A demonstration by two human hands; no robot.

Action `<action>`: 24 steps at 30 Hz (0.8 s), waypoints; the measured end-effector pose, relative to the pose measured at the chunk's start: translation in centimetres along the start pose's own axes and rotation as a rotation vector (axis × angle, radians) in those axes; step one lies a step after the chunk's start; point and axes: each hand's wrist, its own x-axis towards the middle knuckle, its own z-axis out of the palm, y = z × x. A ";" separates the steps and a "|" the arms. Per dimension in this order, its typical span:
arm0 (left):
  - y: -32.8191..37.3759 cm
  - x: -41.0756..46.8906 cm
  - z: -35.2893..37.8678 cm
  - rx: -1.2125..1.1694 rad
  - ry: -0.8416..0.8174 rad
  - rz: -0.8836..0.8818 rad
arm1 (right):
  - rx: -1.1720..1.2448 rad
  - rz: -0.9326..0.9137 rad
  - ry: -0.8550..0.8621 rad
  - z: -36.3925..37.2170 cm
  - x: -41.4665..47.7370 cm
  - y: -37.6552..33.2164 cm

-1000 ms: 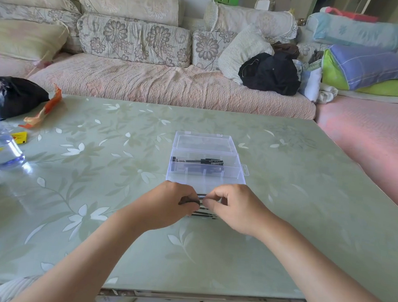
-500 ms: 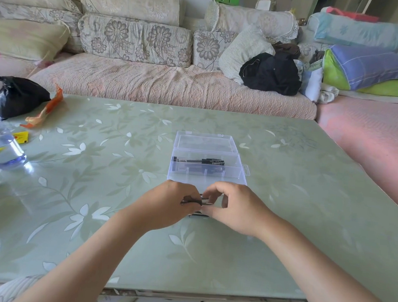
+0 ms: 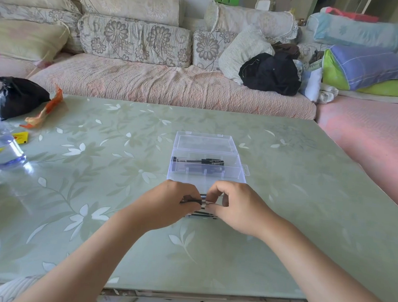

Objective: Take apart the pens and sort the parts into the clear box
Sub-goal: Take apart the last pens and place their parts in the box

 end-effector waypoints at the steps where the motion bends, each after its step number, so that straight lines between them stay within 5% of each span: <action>1: 0.0 0.0 0.0 0.005 0.000 -0.003 | 0.000 0.003 -0.008 0.0 0.0 0.0; 24: -0.1 0.0 0.1 0.052 0.014 0.019 | 0.028 0.020 -0.027 0.1 0.2 0.1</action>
